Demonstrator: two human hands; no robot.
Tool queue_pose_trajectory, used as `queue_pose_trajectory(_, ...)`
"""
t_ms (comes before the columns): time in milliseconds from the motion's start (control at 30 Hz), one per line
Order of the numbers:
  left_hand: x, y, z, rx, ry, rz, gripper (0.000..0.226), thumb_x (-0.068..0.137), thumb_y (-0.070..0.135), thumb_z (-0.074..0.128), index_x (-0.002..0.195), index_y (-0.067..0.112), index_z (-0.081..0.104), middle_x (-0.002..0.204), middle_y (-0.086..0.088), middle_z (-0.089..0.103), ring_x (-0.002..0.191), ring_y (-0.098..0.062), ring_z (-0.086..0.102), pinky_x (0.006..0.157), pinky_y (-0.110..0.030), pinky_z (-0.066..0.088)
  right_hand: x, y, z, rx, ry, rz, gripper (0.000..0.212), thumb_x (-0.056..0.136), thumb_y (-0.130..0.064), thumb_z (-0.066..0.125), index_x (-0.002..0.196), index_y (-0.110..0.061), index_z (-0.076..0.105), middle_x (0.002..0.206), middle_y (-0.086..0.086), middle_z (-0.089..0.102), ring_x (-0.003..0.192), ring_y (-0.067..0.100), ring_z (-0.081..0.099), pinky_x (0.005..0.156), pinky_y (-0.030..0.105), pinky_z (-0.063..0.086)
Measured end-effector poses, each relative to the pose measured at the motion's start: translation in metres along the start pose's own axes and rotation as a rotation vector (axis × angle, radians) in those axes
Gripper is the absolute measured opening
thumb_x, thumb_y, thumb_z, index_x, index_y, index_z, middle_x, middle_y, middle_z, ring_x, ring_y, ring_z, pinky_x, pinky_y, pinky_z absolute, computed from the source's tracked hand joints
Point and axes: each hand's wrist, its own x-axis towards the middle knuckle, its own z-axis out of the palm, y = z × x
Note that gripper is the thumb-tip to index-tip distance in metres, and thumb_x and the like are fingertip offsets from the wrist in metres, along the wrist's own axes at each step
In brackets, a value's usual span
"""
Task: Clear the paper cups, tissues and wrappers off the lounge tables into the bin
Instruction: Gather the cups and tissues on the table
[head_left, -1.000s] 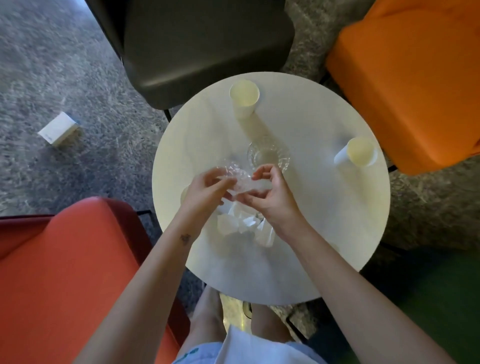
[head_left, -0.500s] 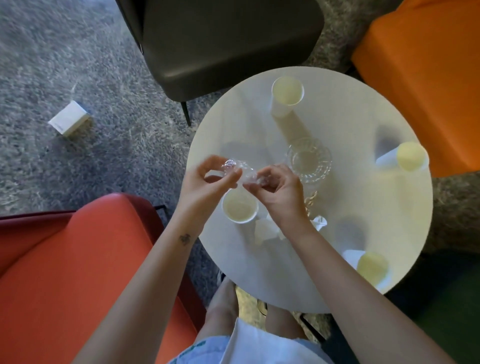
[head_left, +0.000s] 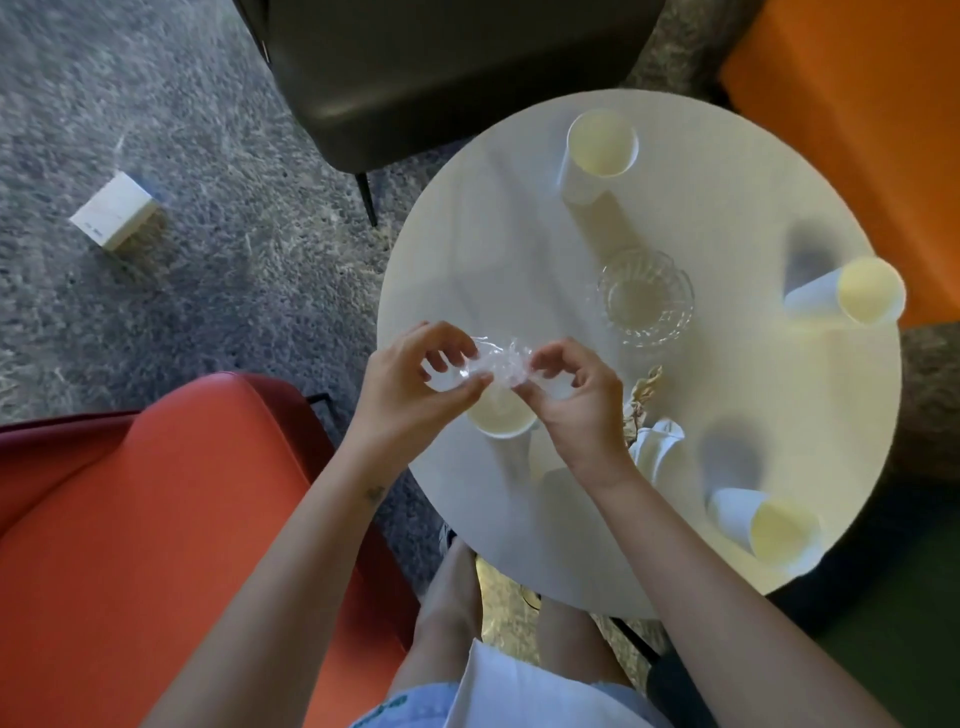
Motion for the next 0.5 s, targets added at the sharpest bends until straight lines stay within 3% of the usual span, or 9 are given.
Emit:
queue_pose_trajectory(133,-0.009,-0.008,0.011,0.115,-0.010,0.013,0.021,0.071,0.015,0.077,0.079,0.020,0.059,0.070,0.018,0.056,0.072,-0.009,0.054,0.068,-0.007,0.035,-0.010,0.005,-0.002,-0.175,-0.066,-0.175,0.024,0.068,-0.005,0.076,0.082,-0.016,0.059,0.080,-0.019,0.055,0.080,0.009,0.051,0.077,0.030,0.040)
queue_pose_trajectory(200,-0.011,-0.010,0.016,0.215,0.009,0.061,0.017,0.070,0.011,0.077,0.075,0.015,0.061,0.068,0.021,0.053,0.070,-0.012,0.052,0.072,-0.018,0.038,-0.013,0.008,-0.005,-0.214,-0.093,-0.269,0.024,0.068,-0.003,0.073,0.088,-0.010,0.061,0.095,-0.005,0.058,0.088,0.014,0.054,0.083,0.031,0.045)
queue_pose_trajectory(267,-0.012,-0.012,0.019,0.300,0.032,0.116,0.016,0.068,0.008,0.076,0.074,0.012,0.062,0.069,0.016,0.056,0.071,-0.015,0.053,0.071,-0.023,0.031,-0.017,0.012,-0.007,-0.212,-0.110,-0.314,0.029,0.069,-0.004,0.072,0.096,-0.008,0.061,0.112,0.004,0.048,0.091,0.014,0.055,0.087,0.015,0.042)
queue_pose_trajectory(333,-0.012,-0.013,0.022,0.411,0.042,0.165,0.014,0.068,0.011,0.076,0.075,0.013,0.065,0.075,0.006,0.063,0.077,-0.022,0.055,0.071,-0.022,0.023,-0.020,0.014,-0.008,-0.179,-0.111,-0.315,0.037,0.070,-0.004,0.071,0.105,-0.007,0.058,0.118,0.004,0.037,0.096,0.004,0.051,0.088,0.007,0.039)
queue_pose_trajectory(400,-0.013,-0.014,0.025,0.517,0.051,0.195,0.012,0.070,0.022,0.072,0.079,0.016,0.068,0.082,0.001,0.063,0.083,-0.025,0.054,0.074,-0.024,0.024,-0.022,0.015,-0.009,-0.180,-0.117,-0.315,0.040,0.073,-0.005,0.069,0.111,-0.005,0.056,0.117,0.006,0.043,0.104,0.000,0.046,0.092,0.010,0.037)
queue_pose_trajectory(500,-0.018,-0.014,0.027,0.582,0.021,0.190,0.029,0.073,0.042,0.056,0.085,0.022,0.072,0.091,-0.001,0.057,0.092,-0.023,0.044,0.077,-0.028,0.027,-0.026,0.015,-0.008,-0.369,-0.130,-0.371,0.034,0.078,-0.022,0.057,0.110,-0.009,0.059,0.111,0.002,0.062,0.109,0.012,0.049,0.093,0.025,0.028)
